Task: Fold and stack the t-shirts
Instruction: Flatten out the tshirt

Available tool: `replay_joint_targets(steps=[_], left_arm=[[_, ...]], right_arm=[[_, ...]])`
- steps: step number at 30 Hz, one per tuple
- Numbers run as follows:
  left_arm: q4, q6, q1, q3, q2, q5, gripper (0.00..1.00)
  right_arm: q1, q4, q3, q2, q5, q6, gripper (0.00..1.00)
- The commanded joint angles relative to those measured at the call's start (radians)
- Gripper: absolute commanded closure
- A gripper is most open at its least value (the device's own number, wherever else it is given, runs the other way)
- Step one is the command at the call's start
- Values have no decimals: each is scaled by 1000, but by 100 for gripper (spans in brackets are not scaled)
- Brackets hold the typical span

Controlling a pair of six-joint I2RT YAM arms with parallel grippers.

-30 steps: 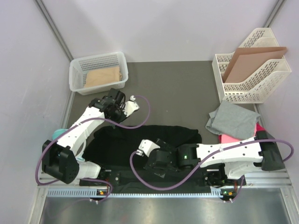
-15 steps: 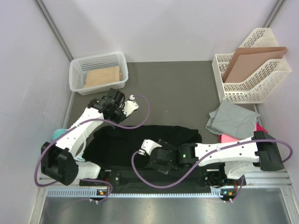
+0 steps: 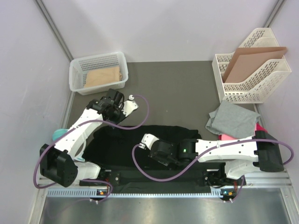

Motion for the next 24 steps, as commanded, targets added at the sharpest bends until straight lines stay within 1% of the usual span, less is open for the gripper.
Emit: replay_joint_targets(steps=[1,2,3,5,6,8,9,14,17,18,22,23,24], left_arm=[[23,-3,5,-7,-39,-26,100],[27,0,5,-7,-41,-29,100],[28,1,5,-7,-44,-38,100],[31,6,6,-9,-46,-46,100],[33,7,8,-7,-46,-49,100],[33,10,9,-7,-49,-48,100],[34,9,9,-7,-50,-47,100],[39,7,11,-15,-56,-48,100],[37,7,12,-19,-61,-47,100],[37,9,12,-22,-62,-47,100],[36,9,12,-23,-69,-52,100],[37,10,14,-22,-67,-54,100],[37,10,15,-18,-69,-55,100]], right_arm=[[-13,58,24,7,-43,-22,59],[-14,55,24,12,-46,-24,62],[-14,55,26,12,-49,-24,69],[-17,49,24,7,-52,-24,72],[-19,48,23,6,-56,-22,69],[-20,40,18,1,-67,-27,56],[-20,38,15,-1,-66,-25,52],[-28,46,-2,-2,-64,-32,54],[-37,69,-11,10,-47,-41,57],[-40,78,-14,15,-35,-47,60],[-69,132,-27,41,-56,-79,61],[-80,141,-28,54,-64,-85,64],[-86,149,-31,62,-70,-96,74]])
